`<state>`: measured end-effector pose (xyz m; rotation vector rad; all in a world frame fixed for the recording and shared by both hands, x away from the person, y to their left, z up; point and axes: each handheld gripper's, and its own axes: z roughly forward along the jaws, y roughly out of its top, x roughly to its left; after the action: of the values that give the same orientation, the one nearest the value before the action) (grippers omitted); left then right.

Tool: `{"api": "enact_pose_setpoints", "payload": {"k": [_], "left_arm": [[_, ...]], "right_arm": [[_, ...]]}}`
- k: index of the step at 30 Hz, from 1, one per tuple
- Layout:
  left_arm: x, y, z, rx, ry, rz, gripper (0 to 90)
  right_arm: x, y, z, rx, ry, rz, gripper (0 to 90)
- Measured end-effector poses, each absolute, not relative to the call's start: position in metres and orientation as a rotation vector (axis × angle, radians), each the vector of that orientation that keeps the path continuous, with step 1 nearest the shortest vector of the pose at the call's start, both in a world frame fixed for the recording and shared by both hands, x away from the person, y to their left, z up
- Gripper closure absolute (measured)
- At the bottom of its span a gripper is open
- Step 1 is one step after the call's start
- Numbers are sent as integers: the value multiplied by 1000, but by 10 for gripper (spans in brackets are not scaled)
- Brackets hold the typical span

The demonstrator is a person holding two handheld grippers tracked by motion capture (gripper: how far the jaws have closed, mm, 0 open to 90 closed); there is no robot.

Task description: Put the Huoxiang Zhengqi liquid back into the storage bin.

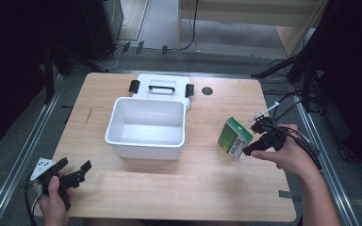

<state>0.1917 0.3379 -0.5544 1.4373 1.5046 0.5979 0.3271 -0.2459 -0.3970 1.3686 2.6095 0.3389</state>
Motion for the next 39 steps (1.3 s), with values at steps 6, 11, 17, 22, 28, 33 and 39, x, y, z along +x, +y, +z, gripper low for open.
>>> {"api": "enact_pose_setpoints", "payload": {"k": [6, 11, 17, 22, 28, 33, 39], "left_arm": [[192, 338, -554, 1441, 1504, 594, 0], [193, 338, -555, 1443, 1502, 590, 0], [193, 337, -555, 1456, 1494, 577, 0], [193, 337, -555, 1457, 1495, 574, 0], [193, 337, -555, 1457, 1494, 576, 0], [193, 337, -555, 1456, 1494, 578, 0], [192, 337, -554, 1447, 1498, 600, 0]], "right_arm": [[338, -239, -397, 1323, 2661, 361, 335], [345, -234, -396, 1311, 2682, 346, 368], [353, -227, -392, 1335, 2643, 334, 328], [358, -222, -390, 1315, 2647, 322, 325], [364, -212, -391, 1276, 2671, 323, 326], [369, -206, -394, 1258, 2688, 311, 342], [374, -198, -398, 1203, 2712, 272, 392]]}}
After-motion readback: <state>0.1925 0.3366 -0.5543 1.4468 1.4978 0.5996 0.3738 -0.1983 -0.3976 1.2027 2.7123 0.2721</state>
